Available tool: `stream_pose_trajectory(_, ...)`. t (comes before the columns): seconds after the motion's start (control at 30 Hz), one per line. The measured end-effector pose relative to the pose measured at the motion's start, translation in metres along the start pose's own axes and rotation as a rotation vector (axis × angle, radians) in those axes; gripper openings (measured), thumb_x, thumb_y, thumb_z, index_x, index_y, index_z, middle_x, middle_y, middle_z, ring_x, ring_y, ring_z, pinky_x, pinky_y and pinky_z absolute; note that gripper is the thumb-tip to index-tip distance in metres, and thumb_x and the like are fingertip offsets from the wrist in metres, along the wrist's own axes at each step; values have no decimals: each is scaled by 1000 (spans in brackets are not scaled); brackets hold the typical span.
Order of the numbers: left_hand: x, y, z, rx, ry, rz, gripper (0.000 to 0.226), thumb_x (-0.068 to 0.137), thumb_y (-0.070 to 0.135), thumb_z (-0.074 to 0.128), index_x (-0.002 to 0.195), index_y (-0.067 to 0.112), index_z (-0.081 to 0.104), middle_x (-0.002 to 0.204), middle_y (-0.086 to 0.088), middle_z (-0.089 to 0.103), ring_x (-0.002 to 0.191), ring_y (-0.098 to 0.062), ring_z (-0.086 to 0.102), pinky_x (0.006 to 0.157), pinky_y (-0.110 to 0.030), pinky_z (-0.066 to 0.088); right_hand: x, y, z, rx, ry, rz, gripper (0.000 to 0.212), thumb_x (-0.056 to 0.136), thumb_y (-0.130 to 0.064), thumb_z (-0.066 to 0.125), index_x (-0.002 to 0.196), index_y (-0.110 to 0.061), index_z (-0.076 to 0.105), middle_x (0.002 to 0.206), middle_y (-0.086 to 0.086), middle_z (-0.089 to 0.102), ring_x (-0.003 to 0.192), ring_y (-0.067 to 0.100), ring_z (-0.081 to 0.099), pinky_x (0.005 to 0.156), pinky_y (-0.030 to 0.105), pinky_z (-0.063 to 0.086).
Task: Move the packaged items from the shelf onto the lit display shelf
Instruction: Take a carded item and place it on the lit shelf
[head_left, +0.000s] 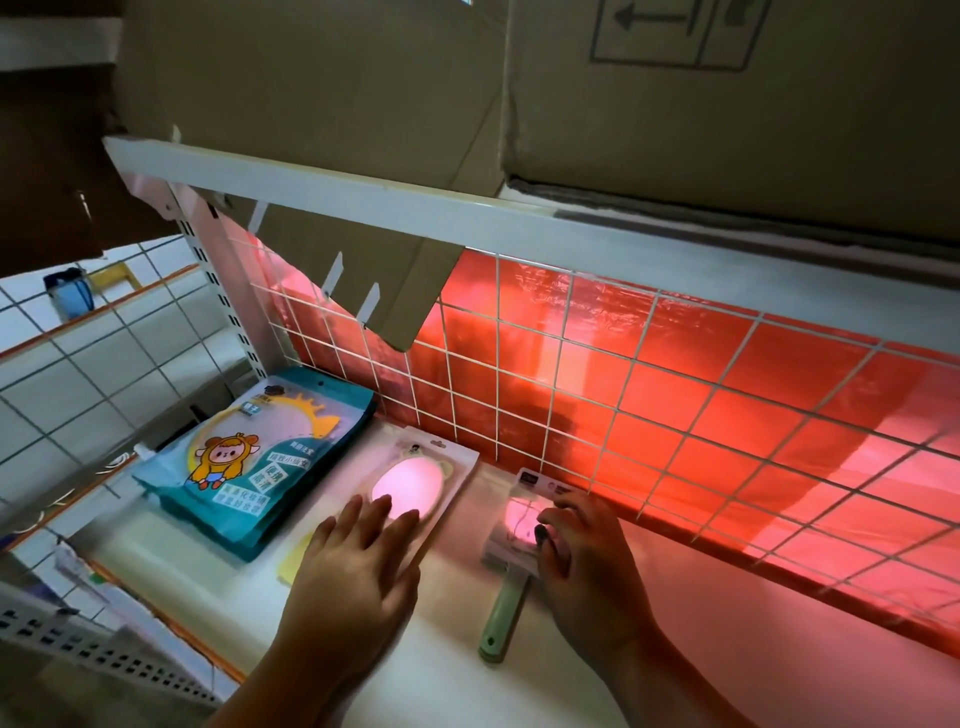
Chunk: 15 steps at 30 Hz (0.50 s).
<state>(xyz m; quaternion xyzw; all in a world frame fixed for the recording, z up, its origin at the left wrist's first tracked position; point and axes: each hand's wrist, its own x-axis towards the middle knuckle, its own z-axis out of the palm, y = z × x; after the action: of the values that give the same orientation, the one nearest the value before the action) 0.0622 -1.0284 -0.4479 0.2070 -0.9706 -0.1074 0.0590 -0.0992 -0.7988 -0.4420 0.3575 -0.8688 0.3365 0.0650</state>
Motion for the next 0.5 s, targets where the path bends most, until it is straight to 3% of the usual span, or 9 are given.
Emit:
stream_pose_trajectory(0.23, 6, -5, -16, 81, -30, -50, 73, 81, 75, 47, 150, 52, 37, 161, 5, 36, 149, -32, 33, 108, -59, 36, -1, 0, -1, 1, -14, 2, 24, 85, -17, 72, 108, -22, 70, 118, -10, 54, 115, 11, 49, 96, 27, 46)
stream_pose_trajectory(0.33, 7, -11, -24, 32, -55, -85, 80, 78, 82, 46, 152, 56, 28, 165, 8, 27, 152, -28, 25, 114, -55, 32, -1, -1, -2, -2, -20, 7, 25, 85, -18, 72, 110, -22, 70, 118, -10, 54, 116, 10, 48, 97, 25, 45)
stream_pose_trajectory(0.5, 6, -10, -30, 2, -16, -72, 78, 78, 82, 42, 148, 48, 45, 157, 7, 44, 140, -19, 43, 107, -48, 42, -1, -2, -2, 5, -19, 3, 25, 85, -19, 72, 110, -22, 70, 118, -10, 54, 115, 10, 48, 97, 26, 45)
